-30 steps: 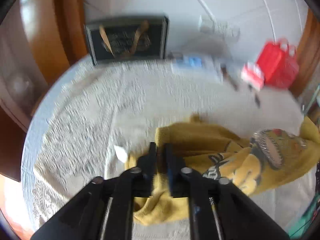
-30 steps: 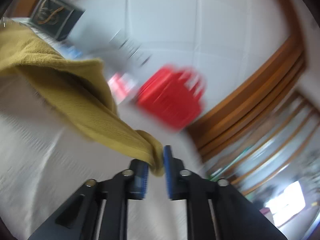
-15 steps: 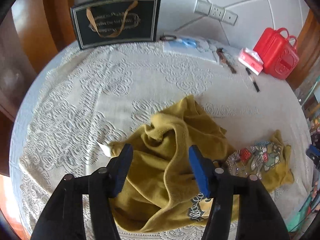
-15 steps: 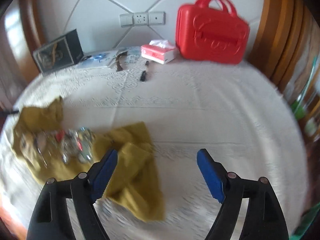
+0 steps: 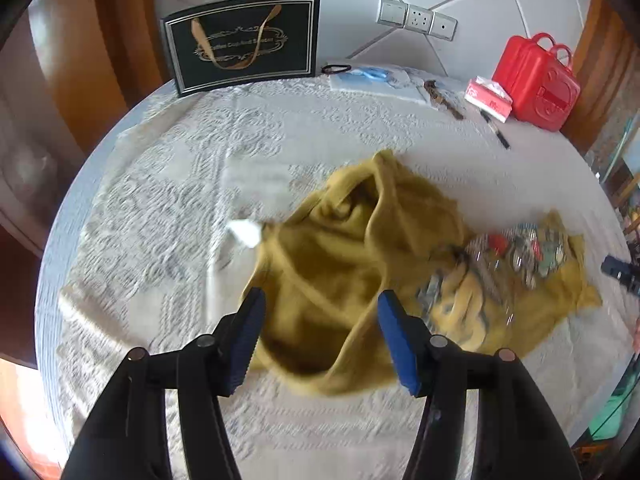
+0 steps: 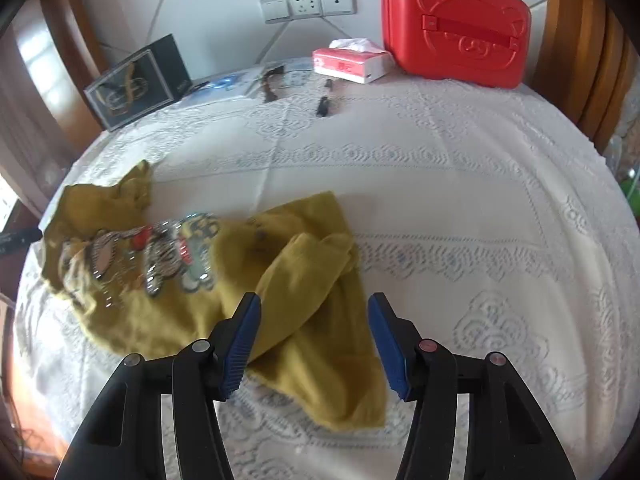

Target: Fold clothes

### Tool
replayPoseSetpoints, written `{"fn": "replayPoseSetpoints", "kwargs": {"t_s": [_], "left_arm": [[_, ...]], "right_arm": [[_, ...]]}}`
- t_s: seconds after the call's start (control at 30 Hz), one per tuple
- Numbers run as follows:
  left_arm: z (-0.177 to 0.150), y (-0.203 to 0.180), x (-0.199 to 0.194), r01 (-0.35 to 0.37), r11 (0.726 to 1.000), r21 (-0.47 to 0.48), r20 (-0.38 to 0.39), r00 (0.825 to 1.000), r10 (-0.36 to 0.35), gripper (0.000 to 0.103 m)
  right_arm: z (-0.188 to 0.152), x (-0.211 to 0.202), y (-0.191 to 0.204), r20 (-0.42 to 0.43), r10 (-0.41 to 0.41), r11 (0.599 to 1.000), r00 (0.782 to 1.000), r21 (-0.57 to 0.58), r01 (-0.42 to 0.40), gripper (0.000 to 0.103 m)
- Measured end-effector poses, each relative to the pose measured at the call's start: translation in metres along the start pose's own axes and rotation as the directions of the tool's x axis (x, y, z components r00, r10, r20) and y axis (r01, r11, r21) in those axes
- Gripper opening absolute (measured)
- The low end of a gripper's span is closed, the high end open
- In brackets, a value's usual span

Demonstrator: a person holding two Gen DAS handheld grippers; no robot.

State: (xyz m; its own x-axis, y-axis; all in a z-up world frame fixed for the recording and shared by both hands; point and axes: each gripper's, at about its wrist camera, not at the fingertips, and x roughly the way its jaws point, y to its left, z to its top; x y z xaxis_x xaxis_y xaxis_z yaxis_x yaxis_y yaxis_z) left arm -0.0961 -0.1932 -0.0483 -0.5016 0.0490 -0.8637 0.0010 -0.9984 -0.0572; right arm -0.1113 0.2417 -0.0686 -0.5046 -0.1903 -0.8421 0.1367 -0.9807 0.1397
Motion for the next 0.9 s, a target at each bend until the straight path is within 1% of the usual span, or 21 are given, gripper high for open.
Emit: {"fn": "replayPoseSetpoints", "kwargs": {"t_s": [0.07, 0.17, 0.23, 0.3, 0.33, 0.37, 0.4, 0.43, 0.47, 0.5, 0.53, 0.57, 0.6, 0.63, 0.67, 0.73, 0.8, 0.83, 0.9], "left_arm": [[-0.014, 0.004, 0.000, -0.009, 1.000, 0.013, -0.005, 1.000, 0.009, 0.057], [-0.032, 0.005, 0.007, 0.004, 0.999, 0.032, -0.013, 1.000, -0.004, 0.057], [-0.040, 0.003, 0.017, 0.006, 0.999, 0.052, -0.025, 1.000, -0.004, 0.057], [-0.045, 0.000, 0.029, -0.014, 0.998, 0.066, -0.039, 0.999, 0.017, 0.057], [-0.047, -0.001, 0.038, -0.014, 0.998, 0.068, -0.058, 0.998, 0.018, 0.057], [-0.048, -0.003, 0.046, -0.012, 0.998, 0.066, -0.080, 0.997, 0.017, 0.057], [-0.050, -0.004, 0.054, -0.020, 0.998, 0.063, -0.096, 0.995, 0.026, 0.039], [-0.050, -0.007, 0.059, -0.034, 0.997, 0.071, -0.103, 0.994, 0.041, 0.026], [-0.049, -0.010, 0.058, -0.029, 0.997, 0.075, -0.095, 0.995, 0.036, 0.017], [-0.044, -0.014, 0.053, -0.048, 0.995, 0.084, -0.072, 0.996, 0.054, 0.012], [-0.039, -0.018, 0.045, -0.060, 0.993, 0.098, -0.041, 0.997, 0.064, 0.012], [-0.029, -0.023, 0.033, -0.069, 0.992, 0.110, 0.008, 0.998, 0.069, 0.012], [-0.019, -0.024, 0.023, -0.063, 0.992, 0.107, 0.041, 0.997, 0.059, 0.012], [-0.005, -0.026, 0.012, -0.038, 0.994, 0.099, 0.069, 0.997, 0.032, 0.012], [0.011, -0.027, 0.004, -0.018, 0.995, 0.094, 0.093, 0.996, 0.009, 0.012], [0.050, -0.031, -0.004, -0.028, 0.995, 0.091, 0.131, 0.991, 0.016, 0.012], [0.094, -0.036, -0.001, -0.031, 0.997, 0.074, 0.155, 0.988, 0.019, 0.012], [0.118, -0.036, 0.006, -0.017, 0.999, 0.051, 0.157, 0.988, 0.009, 0.012], [0.166, -0.033, 0.024, 0.030, 0.999, -0.016, 0.154, 0.988, -0.027, 0.012]], "right_arm": [[-0.006, -0.001, 0.004, -0.008, 0.045, 0.999, 0.999, 0.007, -0.045, 0.056], [-0.013, 0.003, 0.013, -0.019, 0.077, 0.997, 0.997, 0.017, -0.077, 0.056], [-0.018, 0.008, 0.021, -0.033, 0.092, 0.996, 0.995, 0.021, -0.092, 0.057], [-0.021, 0.012, 0.024, -0.047, 0.097, 0.995, 0.994, 0.023, -0.096, 0.059], [-0.024, 0.018, 0.027, -0.058, 0.097, 0.995, 0.994, 0.033, -0.095, 0.060], [-0.024, 0.024, 0.029, -0.065, 0.097, 0.995, 0.993, 0.041, -0.094, 0.063], [-0.024, 0.028, 0.030, -0.069, 0.093, 0.995, 0.993, 0.045, -0.090, 0.064], [-0.025, 0.036, 0.034, -0.080, 0.078, 0.996, 0.994, 0.046, -0.074, 0.064], [-0.027, 0.041, 0.038, -0.084, 0.065, 0.997, 0.994, 0.035, -0.063, 0.061], [-0.027, 0.046, 0.043, -0.087, 0.049, 0.999, 0.995, 0.009, -0.048, 0.039], [-0.027, 0.049, 0.049, -0.087, 0.026, 0.999, 0.996, -0.020, -0.028, 0.018], [-0.025, 0.049, 0.052, -0.081, 0.010, 0.999, 0.997, -0.033, -0.012, 0.006], [-0.019, 0.045, 0.054, -0.060, 0.025, 0.999, 0.998, -0.032, -0.027, 0.006], [-0.013, 0.039, 0.053, -0.033, 0.054, 0.998, 0.998, -0.021, -0.055, 0.006], [-0.001, 0.028, 0.049, 0.017, 0.086, 0.996, 0.996, 0.003, -0.086, 0.006], [0.025, 0.011, 0.036, 0.105, 0.141, 0.988, 0.984, 0.054, -0.147, 0.006], [0.053, 0.002, 0.024, 0.166, 0.152, 0.981, 0.974, 0.092, -0.169, 0.006], [0.077, 0.000, 0.013, 0.205, 0.148, 0.977, 0.967, 0.124, -0.175, 0.006], [0.109, 0.007, -0.004, 0.223, 0.149, 0.966, 0.963, 0.175, -0.190, 0.006]]}}
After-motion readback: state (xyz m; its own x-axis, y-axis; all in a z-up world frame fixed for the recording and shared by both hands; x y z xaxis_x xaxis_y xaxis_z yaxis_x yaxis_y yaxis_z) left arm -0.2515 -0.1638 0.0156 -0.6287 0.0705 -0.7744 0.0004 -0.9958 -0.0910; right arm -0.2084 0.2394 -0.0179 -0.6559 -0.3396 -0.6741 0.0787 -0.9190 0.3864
